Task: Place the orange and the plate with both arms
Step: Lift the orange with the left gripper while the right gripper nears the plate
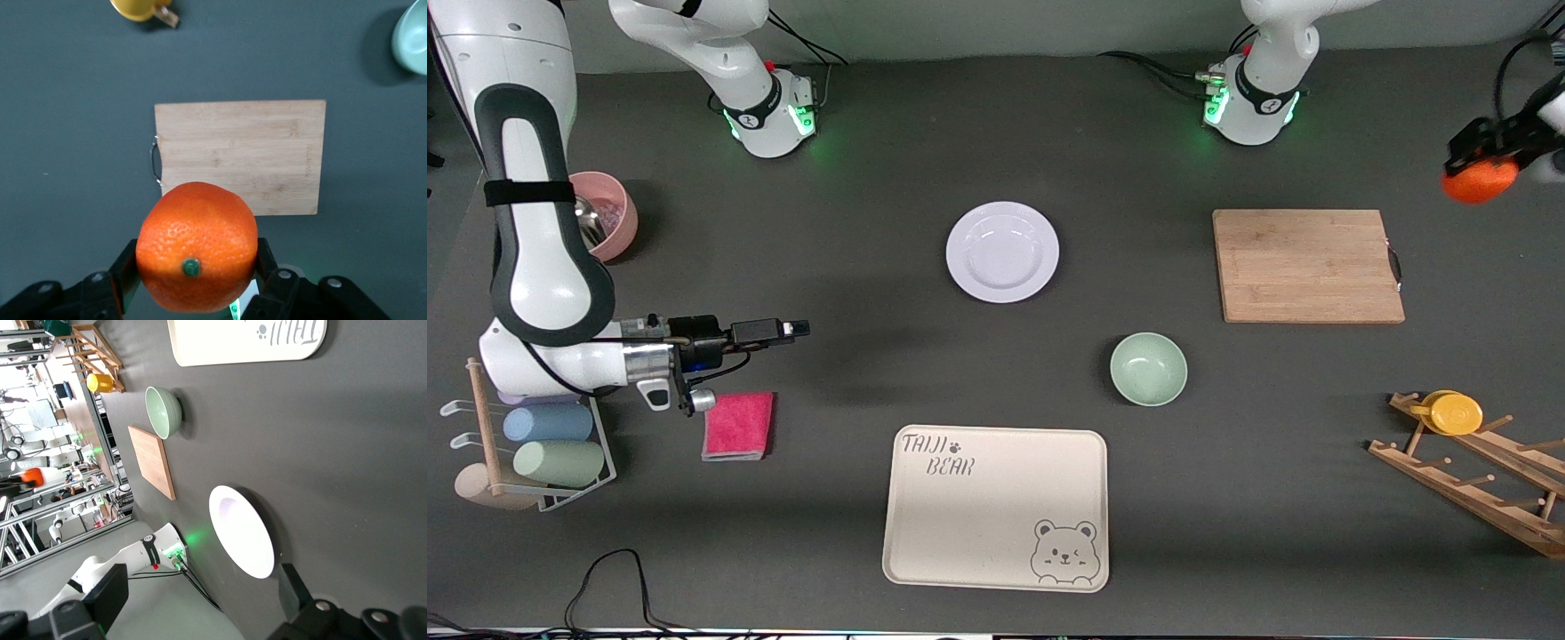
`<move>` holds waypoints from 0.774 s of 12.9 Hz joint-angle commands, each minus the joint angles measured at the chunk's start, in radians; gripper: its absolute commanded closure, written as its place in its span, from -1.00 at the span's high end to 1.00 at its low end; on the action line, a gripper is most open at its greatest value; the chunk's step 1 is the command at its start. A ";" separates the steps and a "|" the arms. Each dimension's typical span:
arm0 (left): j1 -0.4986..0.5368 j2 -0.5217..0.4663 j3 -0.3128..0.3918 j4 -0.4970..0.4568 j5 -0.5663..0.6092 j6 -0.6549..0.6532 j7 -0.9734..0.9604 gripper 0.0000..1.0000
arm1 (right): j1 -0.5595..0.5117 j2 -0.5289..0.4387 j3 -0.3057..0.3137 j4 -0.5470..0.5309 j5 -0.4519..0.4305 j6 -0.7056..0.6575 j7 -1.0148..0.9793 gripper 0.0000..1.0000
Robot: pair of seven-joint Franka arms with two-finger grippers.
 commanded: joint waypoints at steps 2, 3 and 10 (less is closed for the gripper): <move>-0.022 0.147 -0.033 0.214 -0.013 -0.070 -0.011 -0.39 | 0.012 -0.029 -0.001 -0.073 0.092 0.043 -0.067 1.00; -0.047 0.190 -0.094 0.268 -0.033 -0.087 -0.087 -0.39 | 0.014 -0.020 0.000 -0.077 0.094 0.044 -0.093 1.00; -0.099 0.311 -0.642 0.366 -0.110 -0.037 -0.806 -0.41 | 0.080 0.046 0.003 -0.107 0.190 0.168 -0.157 1.00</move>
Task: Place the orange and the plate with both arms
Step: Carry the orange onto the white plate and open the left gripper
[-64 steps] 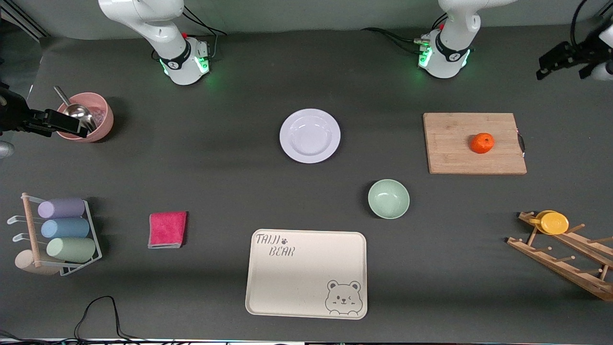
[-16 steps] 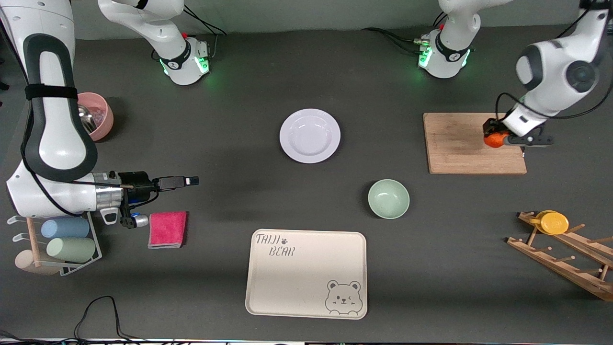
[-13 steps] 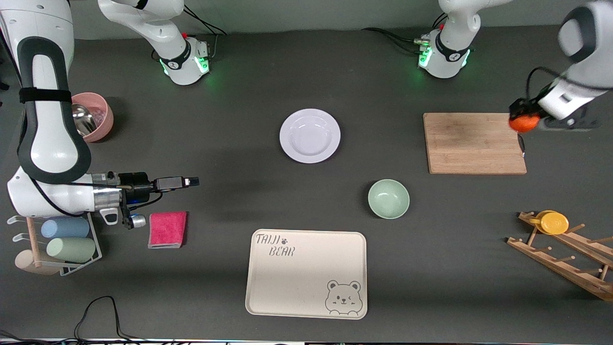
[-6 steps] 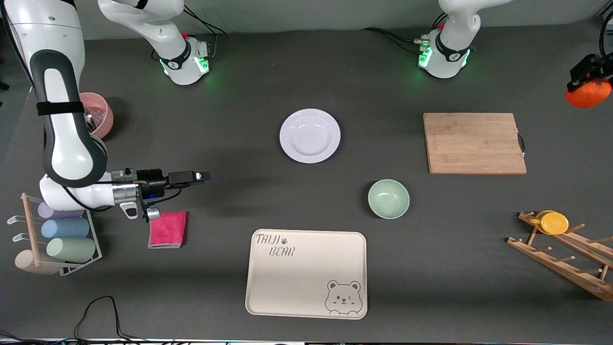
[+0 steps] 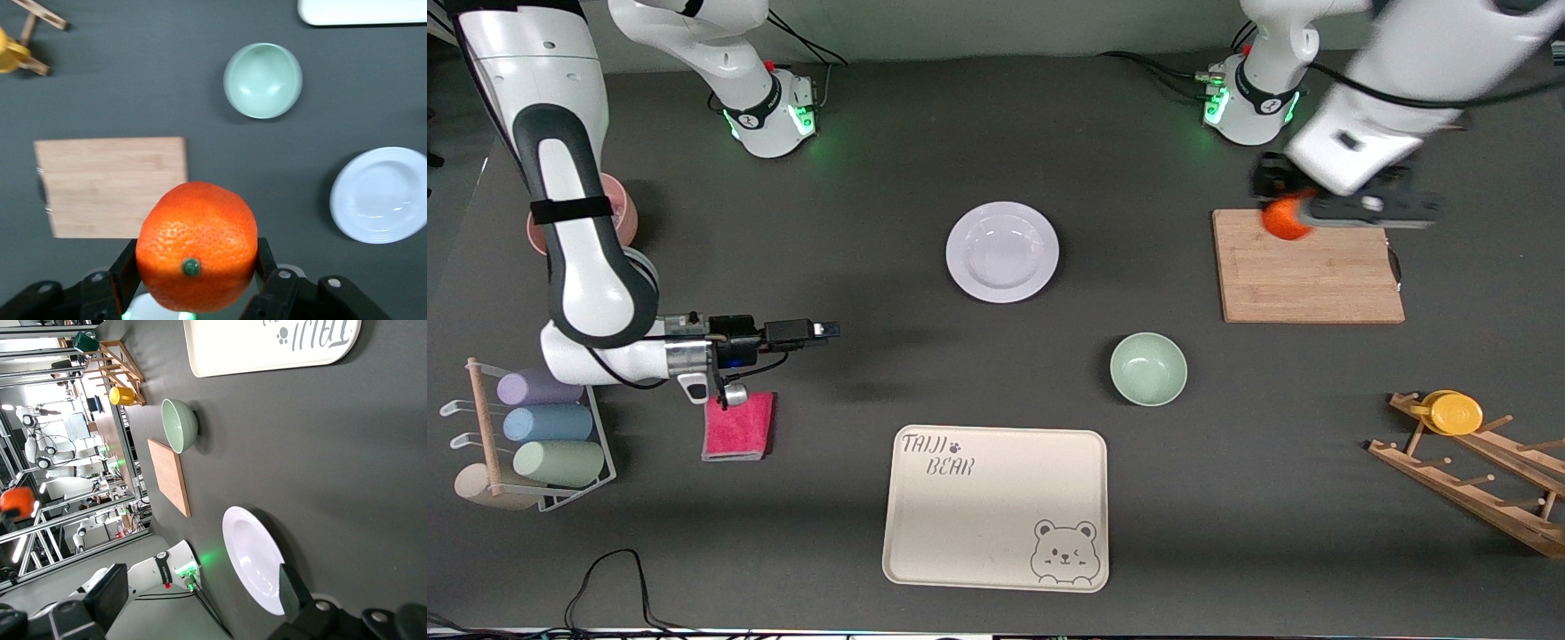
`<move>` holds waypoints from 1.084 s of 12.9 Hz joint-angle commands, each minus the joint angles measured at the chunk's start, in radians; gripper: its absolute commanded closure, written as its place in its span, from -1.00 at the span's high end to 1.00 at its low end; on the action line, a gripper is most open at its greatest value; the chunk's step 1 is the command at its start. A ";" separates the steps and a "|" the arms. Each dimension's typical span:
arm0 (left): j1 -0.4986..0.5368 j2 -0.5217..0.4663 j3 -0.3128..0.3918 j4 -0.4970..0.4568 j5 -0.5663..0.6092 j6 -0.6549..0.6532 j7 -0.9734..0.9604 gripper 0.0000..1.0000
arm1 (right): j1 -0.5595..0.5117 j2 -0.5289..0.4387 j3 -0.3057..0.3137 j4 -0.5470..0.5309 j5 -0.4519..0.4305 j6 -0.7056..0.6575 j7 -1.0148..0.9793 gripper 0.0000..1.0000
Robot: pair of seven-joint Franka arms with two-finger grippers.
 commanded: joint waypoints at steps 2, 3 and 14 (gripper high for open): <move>0.005 0.121 -0.266 0.116 0.003 0.028 -0.368 -0.41 | 0.044 0.033 -0.003 -0.013 0.066 0.071 -0.085 1.00; -0.004 0.141 -0.323 0.127 0.003 0.060 -0.463 -0.41 | 0.044 0.034 -0.003 -0.030 0.075 0.091 -0.116 1.00; -0.266 0.480 -0.359 -0.035 0.293 0.457 -0.881 -0.44 | 0.100 -0.004 -0.005 -0.275 0.274 0.253 -0.444 1.00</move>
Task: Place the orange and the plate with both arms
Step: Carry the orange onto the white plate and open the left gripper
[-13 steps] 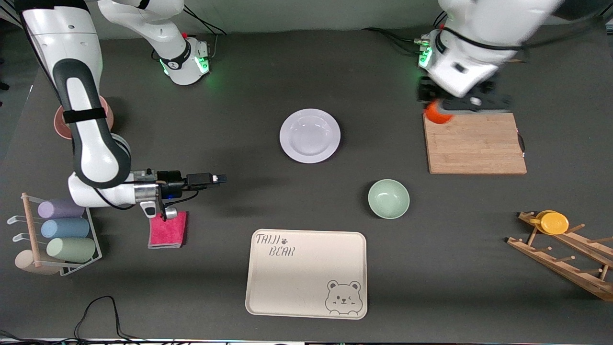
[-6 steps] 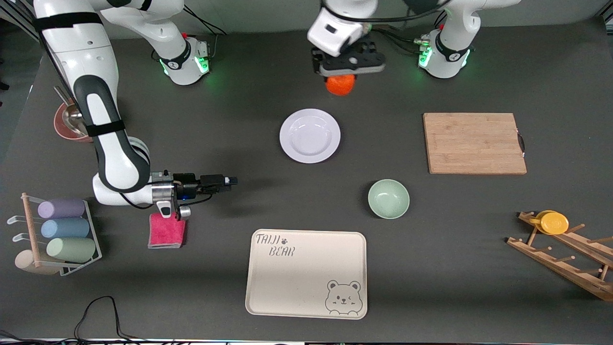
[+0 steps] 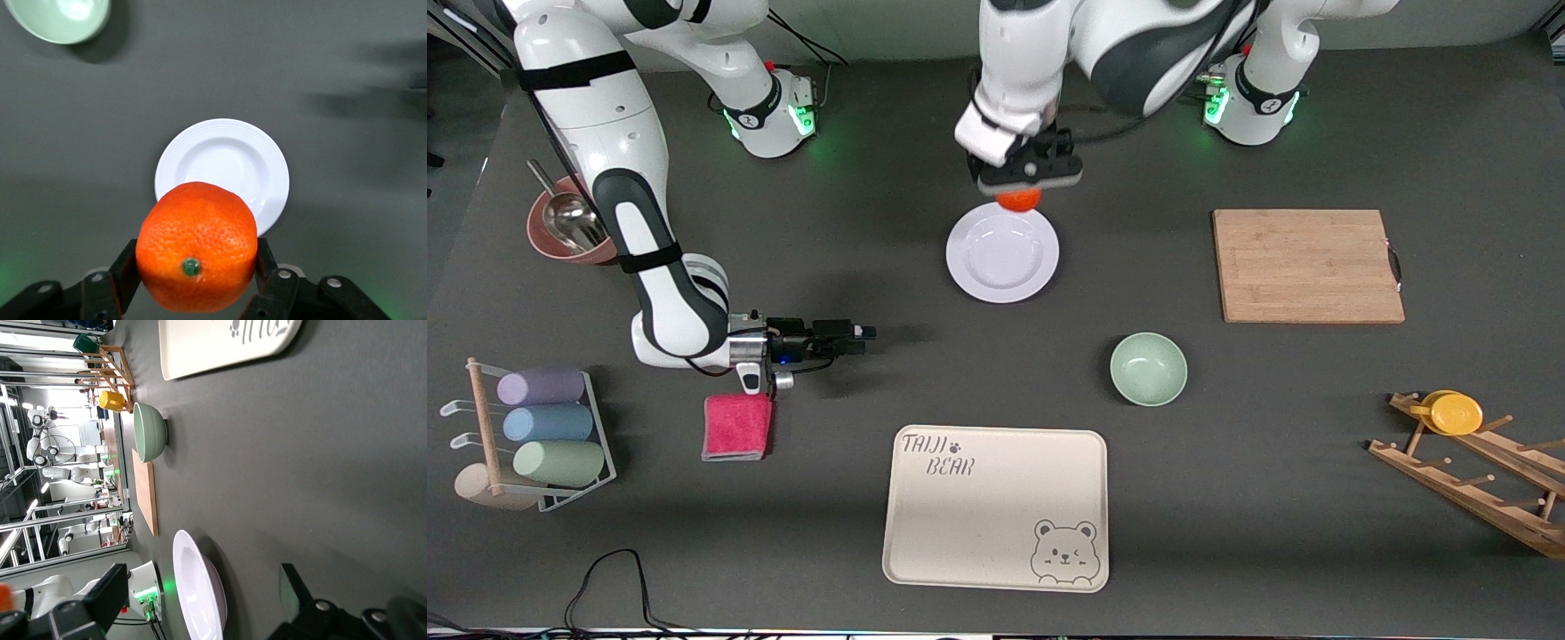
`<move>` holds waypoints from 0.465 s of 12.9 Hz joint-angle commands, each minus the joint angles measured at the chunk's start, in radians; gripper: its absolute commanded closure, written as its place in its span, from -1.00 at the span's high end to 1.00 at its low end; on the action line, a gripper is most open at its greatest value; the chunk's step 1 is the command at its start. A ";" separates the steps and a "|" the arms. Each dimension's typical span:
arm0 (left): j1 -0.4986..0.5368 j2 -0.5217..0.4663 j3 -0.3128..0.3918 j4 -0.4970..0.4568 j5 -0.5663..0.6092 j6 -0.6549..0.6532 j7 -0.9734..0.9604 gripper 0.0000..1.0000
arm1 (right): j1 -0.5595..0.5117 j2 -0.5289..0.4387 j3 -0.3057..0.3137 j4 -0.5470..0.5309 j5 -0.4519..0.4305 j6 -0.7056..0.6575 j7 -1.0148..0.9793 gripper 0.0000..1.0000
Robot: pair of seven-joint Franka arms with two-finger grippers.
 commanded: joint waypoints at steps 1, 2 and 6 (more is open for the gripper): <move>-0.046 0.031 0.013 -0.114 0.074 0.136 -0.093 -0.44 | 0.057 -0.126 -0.006 -0.139 0.067 0.108 -0.031 1.00; -0.049 0.046 0.012 -0.151 0.100 0.173 -0.114 -0.44 | 0.060 -0.146 -0.006 -0.161 0.081 0.114 -0.033 1.00; -0.080 0.189 0.017 -0.185 0.292 0.254 -0.252 -0.44 | 0.074 -0.221 -0.006 -0.298 0.228 0.118 -0.092 1.00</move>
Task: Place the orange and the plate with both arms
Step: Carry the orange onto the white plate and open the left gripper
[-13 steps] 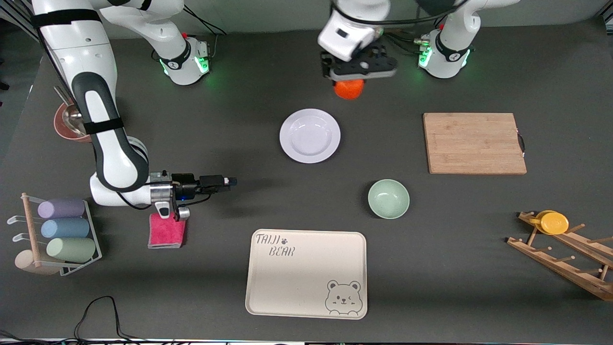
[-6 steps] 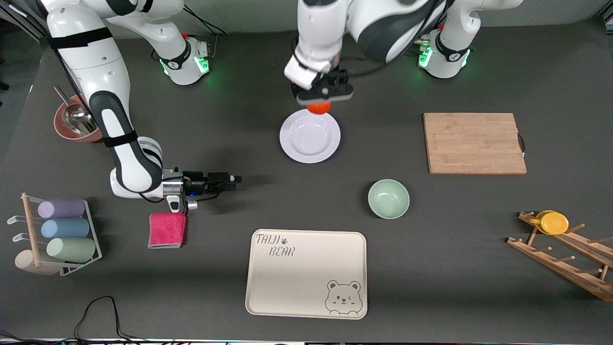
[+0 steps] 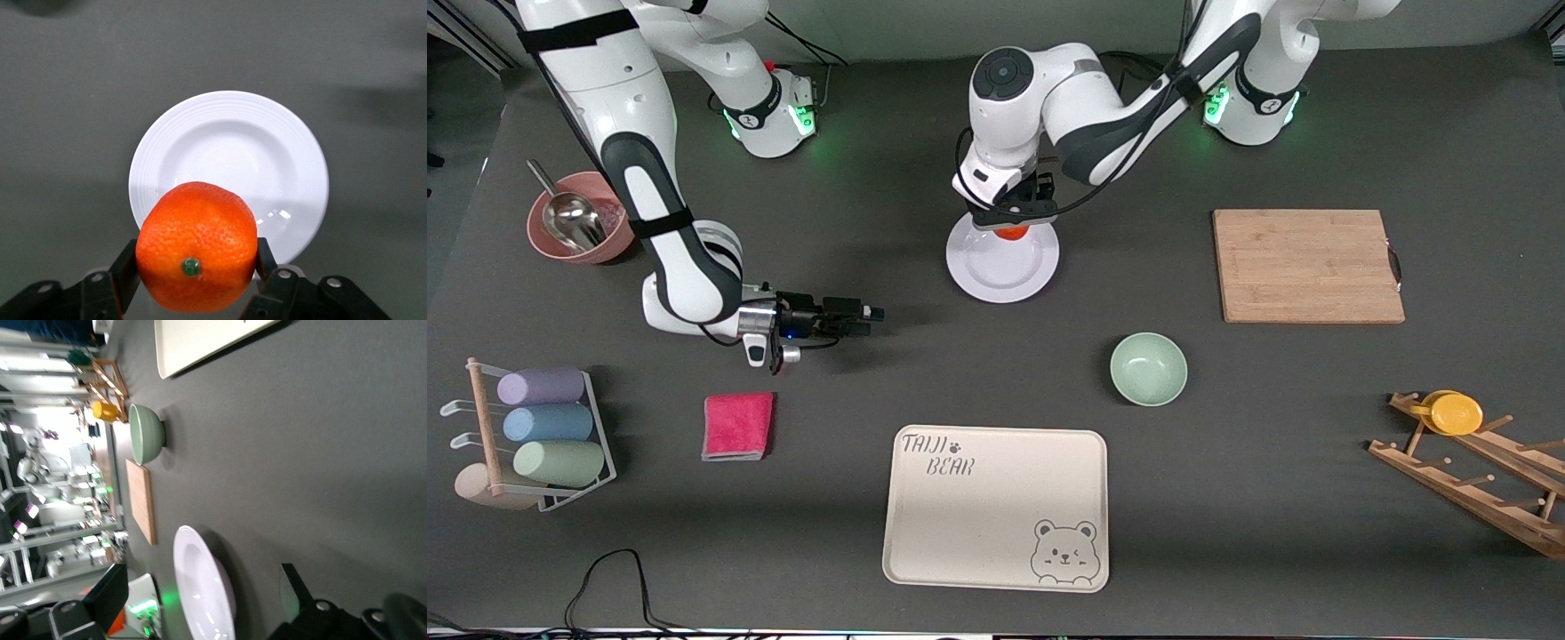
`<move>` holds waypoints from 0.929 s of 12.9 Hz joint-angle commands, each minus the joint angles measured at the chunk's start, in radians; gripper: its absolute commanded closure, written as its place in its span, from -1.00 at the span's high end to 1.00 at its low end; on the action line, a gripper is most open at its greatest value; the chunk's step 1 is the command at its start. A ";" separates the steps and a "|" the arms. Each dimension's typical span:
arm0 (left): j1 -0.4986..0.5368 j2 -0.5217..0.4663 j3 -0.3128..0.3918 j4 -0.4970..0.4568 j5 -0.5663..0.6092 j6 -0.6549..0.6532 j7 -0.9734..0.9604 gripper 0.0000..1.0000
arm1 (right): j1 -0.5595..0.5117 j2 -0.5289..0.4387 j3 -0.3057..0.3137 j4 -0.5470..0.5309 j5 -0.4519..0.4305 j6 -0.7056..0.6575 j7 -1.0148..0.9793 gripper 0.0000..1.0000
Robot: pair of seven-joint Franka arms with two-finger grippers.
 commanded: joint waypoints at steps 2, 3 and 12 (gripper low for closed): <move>-0.061 0.114 0.061 0.006 0.156 0.075 -0.116 -0.44 | 0.046 -0.105 -0.005 -0.169 0.197 0.023 -0.112 1.00; -0.086 0.123 0.092 0.006 0.159 0.105 -0.117 -0.44 | 0.046 -0.114 -0.002 -0.191 0.224 0.021 -0.114 1.00; -0.166 0.203 0.170 0.006 0.198 0.211 -0.114 0.67 | 0.176 -0.099 -0.001 -0.238 0.554 0.023 -0.237 1.00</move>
